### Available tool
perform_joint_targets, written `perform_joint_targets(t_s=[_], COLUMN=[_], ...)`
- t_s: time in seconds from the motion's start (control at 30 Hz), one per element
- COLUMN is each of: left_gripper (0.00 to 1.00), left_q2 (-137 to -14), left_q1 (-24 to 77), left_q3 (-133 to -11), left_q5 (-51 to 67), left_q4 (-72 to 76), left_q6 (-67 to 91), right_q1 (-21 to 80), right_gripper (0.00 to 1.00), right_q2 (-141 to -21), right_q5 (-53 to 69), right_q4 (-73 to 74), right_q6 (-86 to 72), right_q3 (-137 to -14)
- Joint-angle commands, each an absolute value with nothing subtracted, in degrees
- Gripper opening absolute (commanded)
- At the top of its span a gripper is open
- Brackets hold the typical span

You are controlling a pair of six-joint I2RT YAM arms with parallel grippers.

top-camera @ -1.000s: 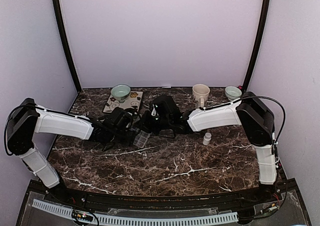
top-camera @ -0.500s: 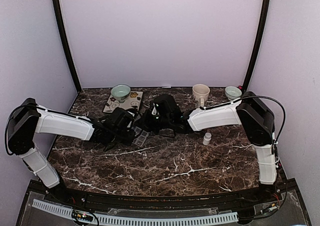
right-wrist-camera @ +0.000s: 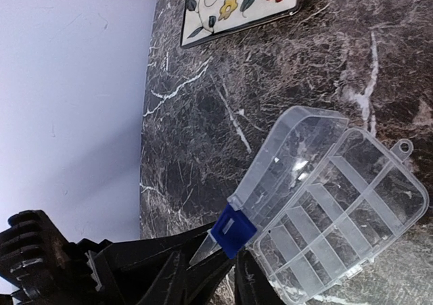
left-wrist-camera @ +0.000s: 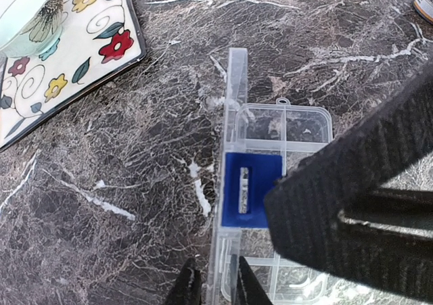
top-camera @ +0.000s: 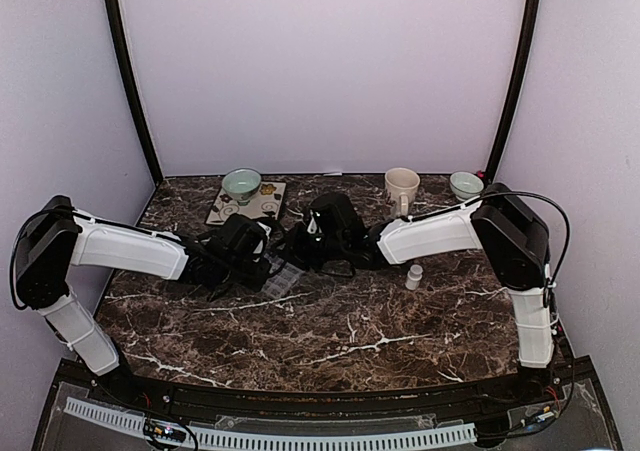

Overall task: Sort the pills into containers
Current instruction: Pass from the right arm to the left, then pass from the left arm to the right

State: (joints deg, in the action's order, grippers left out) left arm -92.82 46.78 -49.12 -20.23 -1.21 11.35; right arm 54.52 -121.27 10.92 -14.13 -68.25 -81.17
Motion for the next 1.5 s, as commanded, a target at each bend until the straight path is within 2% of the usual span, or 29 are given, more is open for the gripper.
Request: perform_joint_targets(t_s=[0.0,0.13,0.23,0.43,0.7,1.0,1.3,1.47], left_gripper=[0.16,0.15,0.15,0.13,0.0,0.0,0.0,0.0], left_q2=[-92.55,-92.31,-92.51,-92.72,-92.3,-91.71,-93.0,-94.19], left_q1=[46.94,46.94,46.94,46.78,44.04,41.22,40.54,39.22], left_q3=[-49.0,-48.79,-48.86,-48.87,-48.2,-48.5,-50.12,-52.84], left_q5=[-18.65,-18.03,-17.88,-18.18,-15.0,-7.78,-0.9,2.32], left_q4=[-0.43,-0.37,-0.52,-0.4,0.79,3.1,5.07,3.09], left_q6=[8.34,7.25,6.6,4.92,2.32,-1.64,-9.18,-13.58], right_q1=[53.85,53.8,53.88,54.13,54.27,54.18,53.67,52.21], right_gripper=[0.31,0.4,0.44,0.45,0.45,0.48,0.65,0.71], right_q2=[-118.66,-117.03,-115.66,-112.22,-109.52,-110.8,-111.32,-111.39], right_q5=[10.4,9.79,8.54,4.33,-5.95,-10.32,-12.71,-9.73], right_q4=[-15.37,-16.37,-16.02,-12.57,-2.52,-0.62,-2.06,-1.82], right_q6=[-65.4,-63.1,-60.26,-51.58,-31.23,-15.13,-2.75,1.54], right_q3=[-79.43,-76.89,-75.29,-73.21,-75.3,-76.46,-76.74,-76.51])
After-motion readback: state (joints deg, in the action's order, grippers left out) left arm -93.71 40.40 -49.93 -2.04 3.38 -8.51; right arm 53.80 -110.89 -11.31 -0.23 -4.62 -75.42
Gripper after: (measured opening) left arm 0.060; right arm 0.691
